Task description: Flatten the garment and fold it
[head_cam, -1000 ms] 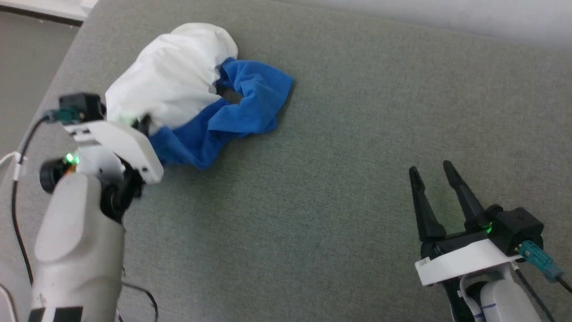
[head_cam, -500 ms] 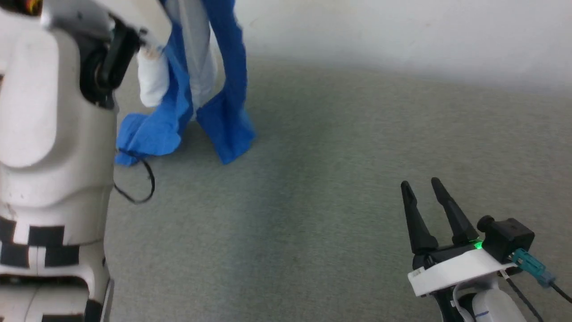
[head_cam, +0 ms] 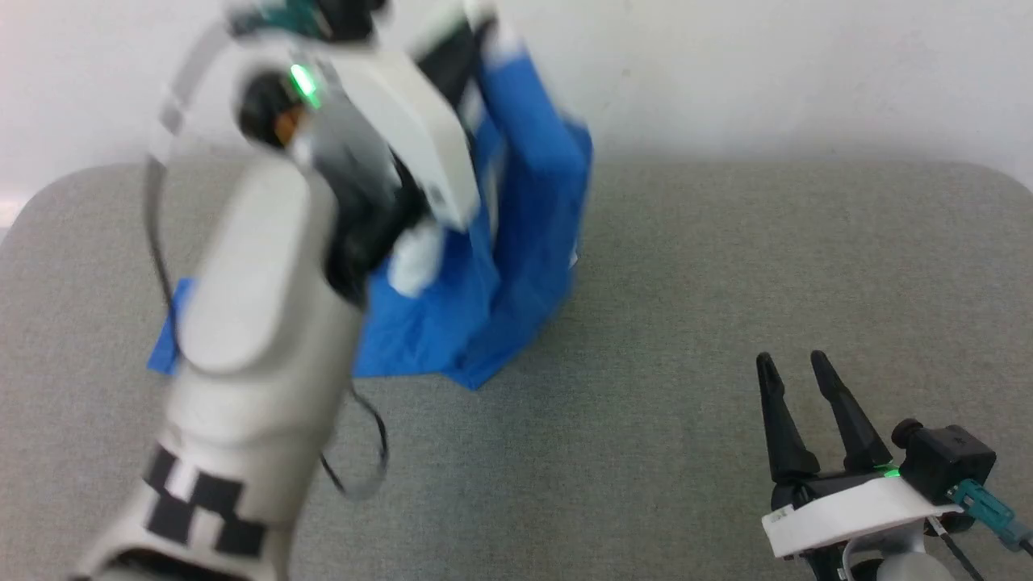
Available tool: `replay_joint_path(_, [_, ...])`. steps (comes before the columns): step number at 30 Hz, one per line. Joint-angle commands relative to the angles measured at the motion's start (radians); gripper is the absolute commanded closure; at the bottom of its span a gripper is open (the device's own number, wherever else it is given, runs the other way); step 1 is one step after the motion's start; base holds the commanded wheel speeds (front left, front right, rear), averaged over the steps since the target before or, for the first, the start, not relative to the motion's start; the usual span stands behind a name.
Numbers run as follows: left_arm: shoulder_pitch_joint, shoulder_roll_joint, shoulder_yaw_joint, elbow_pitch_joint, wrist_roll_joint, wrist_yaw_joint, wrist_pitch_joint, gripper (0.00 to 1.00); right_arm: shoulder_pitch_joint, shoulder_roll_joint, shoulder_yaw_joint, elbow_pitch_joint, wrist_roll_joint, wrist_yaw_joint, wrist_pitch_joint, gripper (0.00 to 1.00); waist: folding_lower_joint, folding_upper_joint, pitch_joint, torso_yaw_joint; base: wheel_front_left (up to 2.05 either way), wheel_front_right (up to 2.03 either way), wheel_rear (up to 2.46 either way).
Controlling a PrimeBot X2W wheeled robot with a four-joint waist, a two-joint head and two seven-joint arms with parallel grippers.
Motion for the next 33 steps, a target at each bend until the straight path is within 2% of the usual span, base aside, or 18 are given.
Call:
replay_joint_path(1, [0.043,-0.008,-0.011,0.007,-0.013,-0.006,0.002,1.00,0.009,0.002,0.001,-0.006,0.004,-0.001,-0.005,0.00,0.0000,0.0000,-0.013,-0.012,0.00,0.00,0.00])
replay_joint_path(5, [0.202,-0.045,-0.079,0.052,-0.049,-0.007,0.011,1.00,0.011,0.002,0.005,-0.006,0.004,-0.001,-0.005,0.00,0.0000,0.0000,-0.013,-0.006,0.00,0.00,0.00])
replay_joint_path(12, [0.424,-0.075,-0.194,0.221,-0.079,-0.003,0.066,1.00,0.000,0.002,0.026,-0.011,0.008,-0.001,-0.005,0.00,0.0000,0.0000,-0.011,-0.002,0.00,0.00,0.00])
replay_joint_path(13, [0.439,-0.079,-0.198,0.233,-0.089,0.000,0.065,0.89,0.000,0.002,0.028,-0.011,0.007,-0.001,-0.005,0.00,0.0000,0.0000,-0.011,0.000,0.00,0.00,0.00])
replay_joint_path(14, [0.449,-0.082,-0.198,0.238,-0.100,0.001,0.059,0.89,0.001,0.002,0.028,-0.010,0.007,-0.001,-0.005,0.00,0.0000,0.0000,-0.011,0.002,0.00,0.00,0.00])
replay_joint_path(15, [0.456,-0.085,-0.193,0.237,-0.115,0.004,0.048,0.00,0.003,0.002,0.029,-0.010,0.007,-0.001,-0.005,0.00,0.0000,0.0000,-0.012,0.005,0.00,0.00,0.00])
replay_joint_path(21, [0.448,-0.090,-0.104,0.143,-0.207,0.032,-0.065,0.00,0.020,0.002,0.028,-0.002,0.006,-0.001,-0.005,0.00,0.0000,0.0000,-0.032,0.017,0.00,0.00,0.00])
replay_joint_path(24, [0.456,-0.067,-0.021,0.065,-0.230,0.059,-0.157,0.00,0.028,0.002,0.028,0.004,0.008,-0.001,-0.005,0.00,0.0000,0.0000,-0.051,0.019,0.00,0.00,0.00])
replay_joint_path(28, [0.523,0.002,0.084,-0.038,-0.206,0.110,-0.314,0.00,0.042,0.002,0.026,0.011,0.013,-0.001,-0.005,0.00,0.0000,0.0000,-0.076,0.020,0.00,0.00,0.00])
replay_joint_path(33, [0.649,0.114,0.124,-0.114,-0.071,0.190,-0.468,0.00,0.066,0.002,0.018,0.024,0.008,-0.001,-0.005,0.00,0.0000,0.0000,-0.096,0.032,0.00,0.00,0.00])
